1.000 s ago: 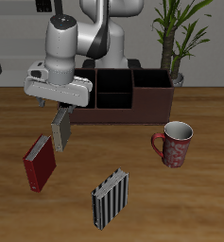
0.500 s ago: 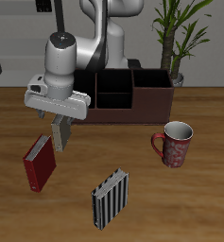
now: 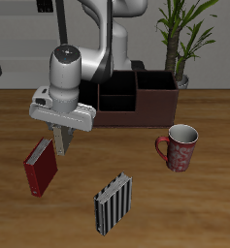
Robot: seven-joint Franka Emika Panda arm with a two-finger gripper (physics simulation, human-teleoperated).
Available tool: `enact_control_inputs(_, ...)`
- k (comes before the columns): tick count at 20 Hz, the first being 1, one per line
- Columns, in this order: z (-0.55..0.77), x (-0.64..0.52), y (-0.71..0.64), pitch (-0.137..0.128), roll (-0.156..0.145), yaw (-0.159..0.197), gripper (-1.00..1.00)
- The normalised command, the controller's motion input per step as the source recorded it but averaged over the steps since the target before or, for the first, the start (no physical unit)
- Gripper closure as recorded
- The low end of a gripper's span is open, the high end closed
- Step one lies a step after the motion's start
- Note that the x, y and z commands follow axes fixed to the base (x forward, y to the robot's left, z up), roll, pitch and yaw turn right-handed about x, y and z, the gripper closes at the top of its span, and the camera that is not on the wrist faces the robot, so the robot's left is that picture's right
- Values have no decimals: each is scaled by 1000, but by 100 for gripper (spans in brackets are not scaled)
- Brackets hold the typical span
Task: Place the yellow book into the back desk caddy's left compartment
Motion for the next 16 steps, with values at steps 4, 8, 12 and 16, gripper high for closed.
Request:
enact_control_inputs(4, -17, -5, 84, 3, 16, -4, 100)
enact_control_inputs(8, -8, 21, 36, 11, 9, 1, 100)
enact_control_inputs(12, 404, -82, 60, -46, 6, 7, 100)
enact_control_inputs(16, 625, -149, 167, -72, 16, 15, 100)
